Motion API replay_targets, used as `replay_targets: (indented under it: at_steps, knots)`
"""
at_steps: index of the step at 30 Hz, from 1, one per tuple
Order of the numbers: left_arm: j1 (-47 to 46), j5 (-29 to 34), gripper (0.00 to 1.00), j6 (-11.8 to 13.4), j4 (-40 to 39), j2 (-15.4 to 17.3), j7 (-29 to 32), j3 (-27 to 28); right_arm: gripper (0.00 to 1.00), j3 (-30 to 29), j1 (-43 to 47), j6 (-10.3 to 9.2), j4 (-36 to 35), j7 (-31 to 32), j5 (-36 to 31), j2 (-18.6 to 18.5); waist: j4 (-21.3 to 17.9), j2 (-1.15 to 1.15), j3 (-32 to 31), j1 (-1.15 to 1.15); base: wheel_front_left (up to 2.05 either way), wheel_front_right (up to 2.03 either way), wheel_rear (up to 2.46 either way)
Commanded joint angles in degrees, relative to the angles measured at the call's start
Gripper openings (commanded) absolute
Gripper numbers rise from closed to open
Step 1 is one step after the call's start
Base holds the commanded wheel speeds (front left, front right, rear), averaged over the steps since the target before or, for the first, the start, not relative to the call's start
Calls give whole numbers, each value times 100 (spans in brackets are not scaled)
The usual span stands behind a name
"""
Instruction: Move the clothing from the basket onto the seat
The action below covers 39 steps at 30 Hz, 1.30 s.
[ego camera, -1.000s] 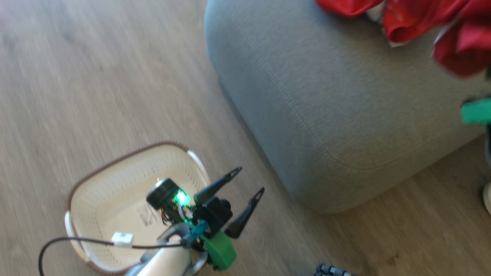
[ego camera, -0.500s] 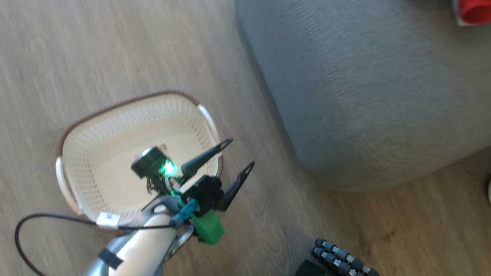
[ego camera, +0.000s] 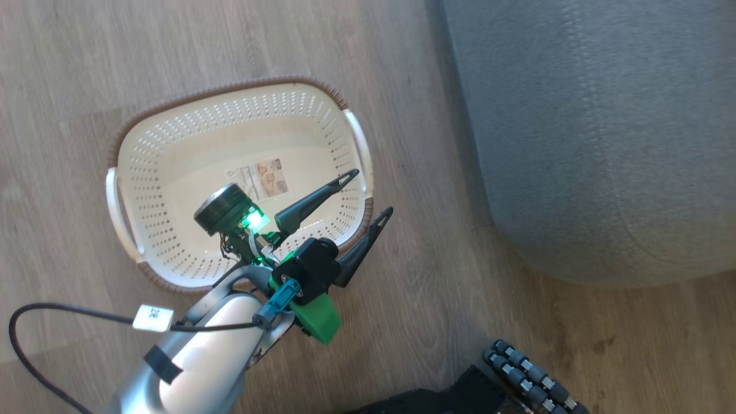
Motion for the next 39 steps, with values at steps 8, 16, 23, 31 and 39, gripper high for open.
replay_targets:
  at_steps: [8, 16, 23, 31, 39]
  knots:
    - [-148, -46, 100, 128, -237, 19, -28, 100, 0, -354, -216, -1, 1132, 122, -511, -146, 277, 0, 237, -1, 0, 0, 0]
    - [-114, -68, 100, 163, -228, 94, -28, 101, 0, -404, -102, -1, 1254, 483, -794, -44, 288, 0, 290, -1, 0, 0, 0]
    - [-125, -81, 100, 166, -226, 108, -28, 65, 0, -581, 32, -1, 1270, 944, -889, 110, 293, 0, 298, -1, 0, 0, 0]
    - [-50, -144, 100, 147, -223, 98, -28, 38, 6, -684, 140, -1, 1272, 1319, -860, 173, 309, 0, 193, -1, 0, 0, 0]
    - [31, -201, 100, 133, -240, -18, -28, 61, 100, -835, 274, -1, 1273, 1478, -1036, 77, 323, 0, -127, -1, 0, 0, 0]
